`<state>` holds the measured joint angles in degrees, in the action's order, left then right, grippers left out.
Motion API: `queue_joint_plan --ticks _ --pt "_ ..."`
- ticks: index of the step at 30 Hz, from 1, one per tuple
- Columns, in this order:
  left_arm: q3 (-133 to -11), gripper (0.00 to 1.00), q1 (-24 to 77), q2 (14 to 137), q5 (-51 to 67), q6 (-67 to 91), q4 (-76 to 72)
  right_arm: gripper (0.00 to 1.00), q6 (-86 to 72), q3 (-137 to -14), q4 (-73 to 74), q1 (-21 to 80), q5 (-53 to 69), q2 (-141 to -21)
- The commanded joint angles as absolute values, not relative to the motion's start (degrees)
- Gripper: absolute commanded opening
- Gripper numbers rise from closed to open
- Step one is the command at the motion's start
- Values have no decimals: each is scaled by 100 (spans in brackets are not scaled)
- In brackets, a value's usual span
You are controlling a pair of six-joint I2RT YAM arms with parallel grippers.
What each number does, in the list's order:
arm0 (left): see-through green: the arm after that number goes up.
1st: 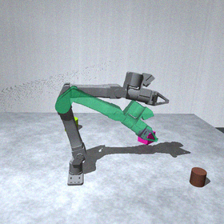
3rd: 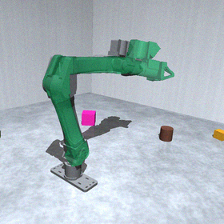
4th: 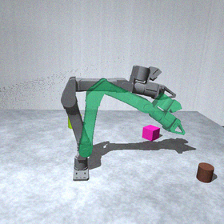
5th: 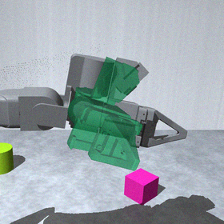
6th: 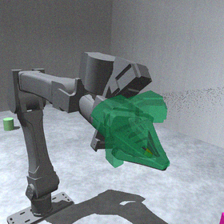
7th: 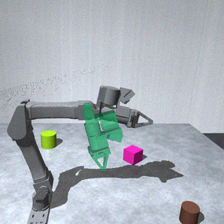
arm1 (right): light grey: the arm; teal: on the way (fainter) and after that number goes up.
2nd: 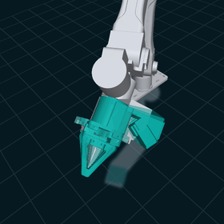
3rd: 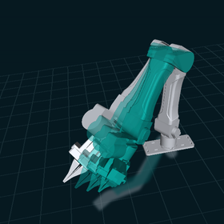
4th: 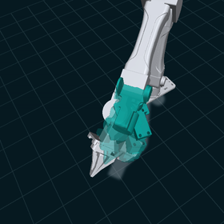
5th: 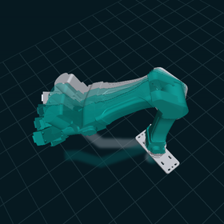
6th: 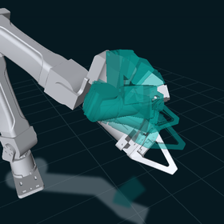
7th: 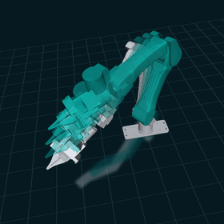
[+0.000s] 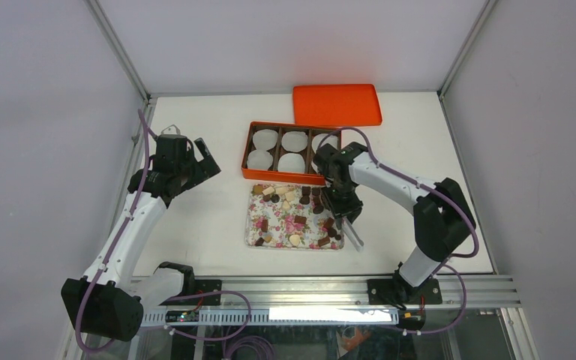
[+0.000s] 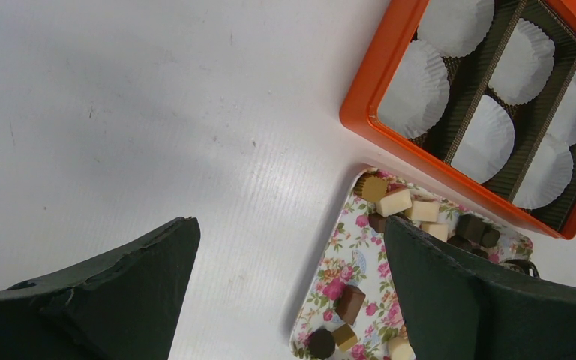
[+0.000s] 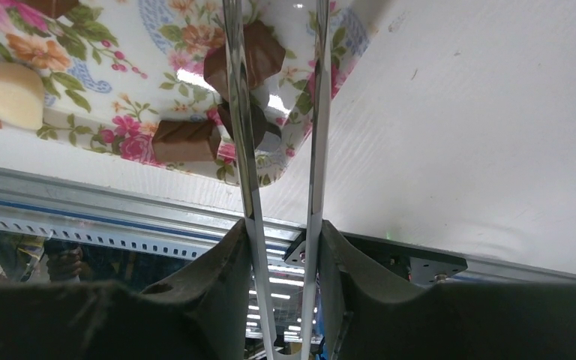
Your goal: Pack the chocolate
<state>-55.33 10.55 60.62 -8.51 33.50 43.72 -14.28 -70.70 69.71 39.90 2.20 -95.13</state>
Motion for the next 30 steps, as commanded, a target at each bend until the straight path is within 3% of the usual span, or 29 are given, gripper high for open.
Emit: queue_joint_plan --ticks 1,11,18,30 --pt "-5508 99 1090 6009 -851 3375 4227 14 -1485 -7667 7346 4008 186 -9042" --pt "-5575 99 1090 6105 -812 3393 4227 14 -1273 -8982 7534 3948 84 -9471" --pt "-5513 99 1090 6002 -862 3440 4234 14 -1202 -10160 7180 3561 531 -10471" --pt "-5512 99 1090 5854 -1031 3424 4341 15 -1235 -12091 7230 3321 294 -12293"
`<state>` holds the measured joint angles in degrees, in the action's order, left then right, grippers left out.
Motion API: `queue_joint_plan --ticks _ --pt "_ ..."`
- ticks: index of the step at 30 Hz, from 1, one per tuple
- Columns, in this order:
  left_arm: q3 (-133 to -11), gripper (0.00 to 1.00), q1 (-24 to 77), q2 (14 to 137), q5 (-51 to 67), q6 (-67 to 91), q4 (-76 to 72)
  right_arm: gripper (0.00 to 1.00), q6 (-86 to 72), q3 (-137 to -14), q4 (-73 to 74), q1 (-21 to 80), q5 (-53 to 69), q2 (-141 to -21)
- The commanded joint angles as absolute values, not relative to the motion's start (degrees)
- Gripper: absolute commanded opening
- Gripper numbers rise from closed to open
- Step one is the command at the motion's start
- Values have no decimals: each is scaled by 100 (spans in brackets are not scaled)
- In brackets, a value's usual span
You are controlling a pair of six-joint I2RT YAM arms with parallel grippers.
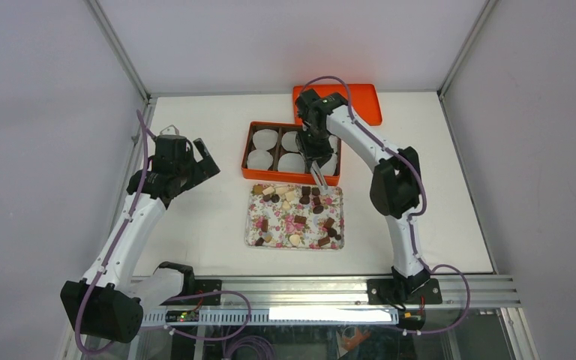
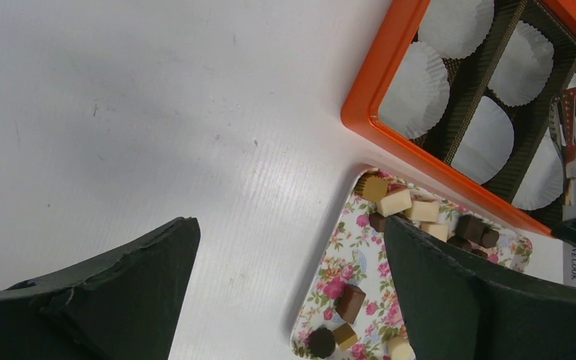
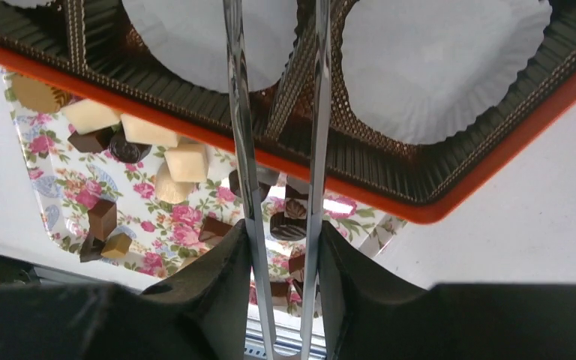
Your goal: Pack the chocolate
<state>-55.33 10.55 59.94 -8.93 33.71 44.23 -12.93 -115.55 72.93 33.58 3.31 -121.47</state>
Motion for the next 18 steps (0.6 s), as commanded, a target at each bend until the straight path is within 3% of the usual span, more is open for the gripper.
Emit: queue_joint_plan --ticks 1,18 --pt "-5512 99 1090 5856 -1035 3427 4342 15 -1239 -12195 7233 3324 272 -12388" --pt "-5437 99 1090 5686 -1063 3408 4458 21 -1418 -13032 7242 3309 -142 -13417"
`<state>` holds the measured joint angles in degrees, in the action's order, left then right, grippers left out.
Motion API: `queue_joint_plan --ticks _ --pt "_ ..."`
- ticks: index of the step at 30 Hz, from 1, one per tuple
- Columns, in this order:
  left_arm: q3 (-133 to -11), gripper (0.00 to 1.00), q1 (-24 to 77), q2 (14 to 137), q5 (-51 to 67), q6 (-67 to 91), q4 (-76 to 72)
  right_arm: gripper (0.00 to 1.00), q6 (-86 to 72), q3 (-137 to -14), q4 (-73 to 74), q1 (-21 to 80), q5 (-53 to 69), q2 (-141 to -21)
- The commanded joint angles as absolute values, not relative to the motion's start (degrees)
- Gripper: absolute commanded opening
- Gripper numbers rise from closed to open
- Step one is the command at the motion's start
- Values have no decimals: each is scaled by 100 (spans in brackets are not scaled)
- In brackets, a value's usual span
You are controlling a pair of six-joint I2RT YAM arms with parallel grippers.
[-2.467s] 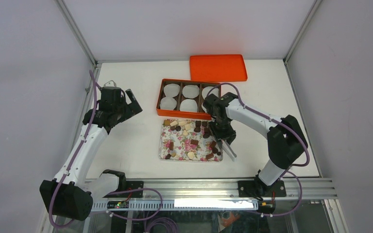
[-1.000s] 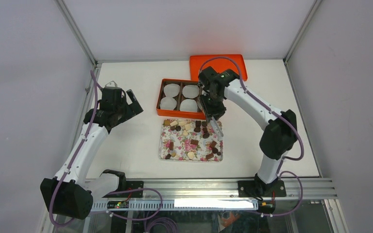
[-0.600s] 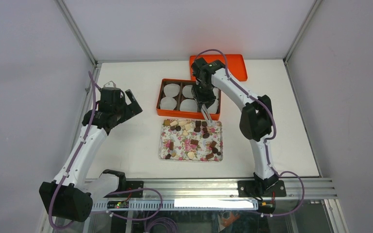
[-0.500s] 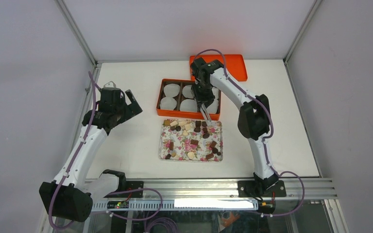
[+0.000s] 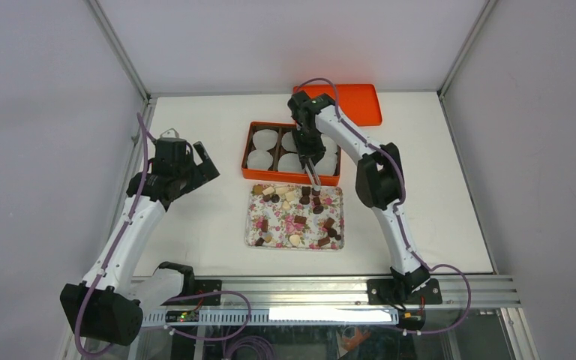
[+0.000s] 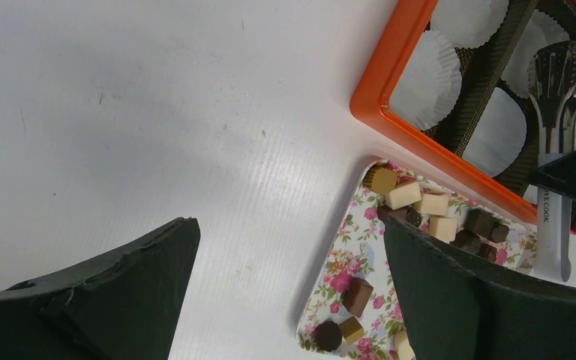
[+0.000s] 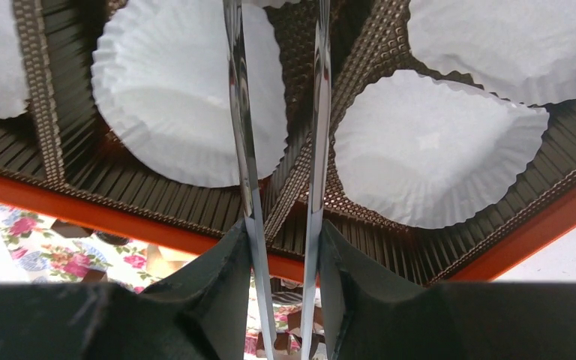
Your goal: Pack the chocolate
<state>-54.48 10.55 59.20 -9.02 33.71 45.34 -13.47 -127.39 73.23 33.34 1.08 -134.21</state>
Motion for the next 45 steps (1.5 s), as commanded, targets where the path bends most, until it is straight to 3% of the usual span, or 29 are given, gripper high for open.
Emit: queue_joint_plan --ticks 1,9,21,28,31,41,45 --pt "-5425 99 1090 5660 -1073 3410 4468 23 -1434 -13031 7224 3306 -141 -13439" --pt "-5385 99 1090 5591 -1112 3410 4499 38 -1485 -13035 7146 3305 -117 -13525" --pt "-5361 99 1090 5507 -1081 3428 4526 42 -1512 -13122 7128 3313 -44 -13320" --pt "-5351 99 1090 5532 -1082 3437 4526 41 -1434 -12977 7155 3387 -84 -12332" --pt "-5375 99 1090 5623 -1090 3445 4511 41 -1425 -12379 7115 3433 -54 -11523" --pt "-5495 99 1090 5844 -1199 3338 4437 38 -2000 -8058 6830 3778 326 -8454" --pt "-5506 99 1085 5917 -1296 3327 4436 39 -2419 -7186 6802 4005 715 -7799"
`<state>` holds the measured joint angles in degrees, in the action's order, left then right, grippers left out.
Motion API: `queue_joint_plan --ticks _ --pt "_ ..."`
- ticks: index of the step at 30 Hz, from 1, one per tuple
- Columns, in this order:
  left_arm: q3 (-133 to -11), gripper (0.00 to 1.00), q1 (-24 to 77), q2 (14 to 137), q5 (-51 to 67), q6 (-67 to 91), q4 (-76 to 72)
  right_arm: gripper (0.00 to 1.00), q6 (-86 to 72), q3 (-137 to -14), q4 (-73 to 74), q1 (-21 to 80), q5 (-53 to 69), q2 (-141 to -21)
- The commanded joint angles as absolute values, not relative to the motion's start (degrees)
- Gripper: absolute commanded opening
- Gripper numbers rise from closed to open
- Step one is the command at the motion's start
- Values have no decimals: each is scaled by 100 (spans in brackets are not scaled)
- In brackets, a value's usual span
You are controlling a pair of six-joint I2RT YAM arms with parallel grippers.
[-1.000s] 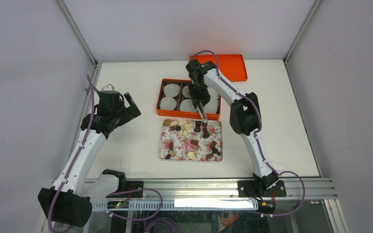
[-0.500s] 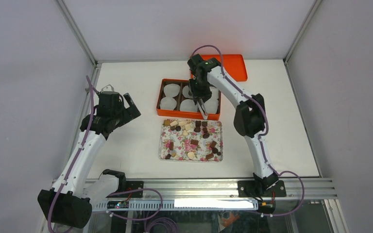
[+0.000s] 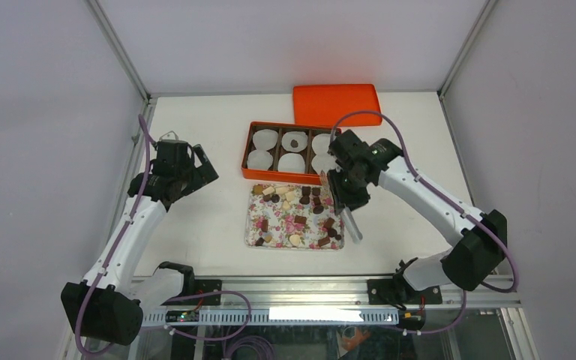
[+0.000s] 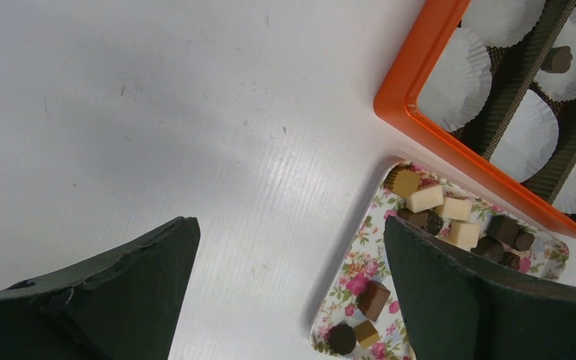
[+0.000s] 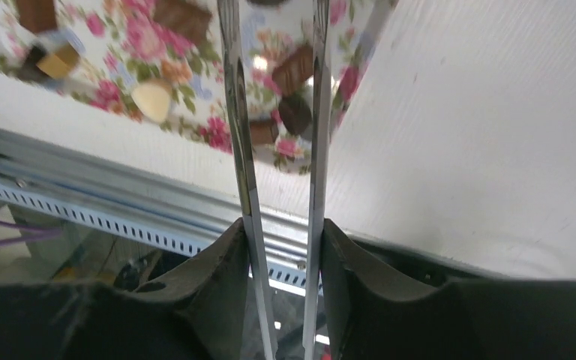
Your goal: Pack the chocolate
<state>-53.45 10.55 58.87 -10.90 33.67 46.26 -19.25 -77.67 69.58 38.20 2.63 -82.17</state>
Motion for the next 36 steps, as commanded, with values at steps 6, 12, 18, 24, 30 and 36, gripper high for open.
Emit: queue_joint_plan --ticks 6,12,18,24,30,36 --pt "-5487 99 1083 5994 -1279 3325 4419 39 -2321 -6812 6916 4286 799 -7998" --pt "-5509 99 1087 5942 -1310 3270 4418 42 -2166 -7102 6941 4294 386 -8703" --pt "-5490 99 1090 5843 -1325 3261 4421 44 -2087 -7429 6846 4289 289 -9189" --pt "-5401 99 1088 5739 -1316 3293 4421 44 -2146 -7568 6689 4290 296 -9448" --pt "-5268 99 1089 5633 -1312 3374 4421 43 -2166 -7660 6620 4291 254 -9755" --pt "-5207 99 1087 5556 -1316 3375 4427 42 -2077 -7603 6655 4289 44 -9849"
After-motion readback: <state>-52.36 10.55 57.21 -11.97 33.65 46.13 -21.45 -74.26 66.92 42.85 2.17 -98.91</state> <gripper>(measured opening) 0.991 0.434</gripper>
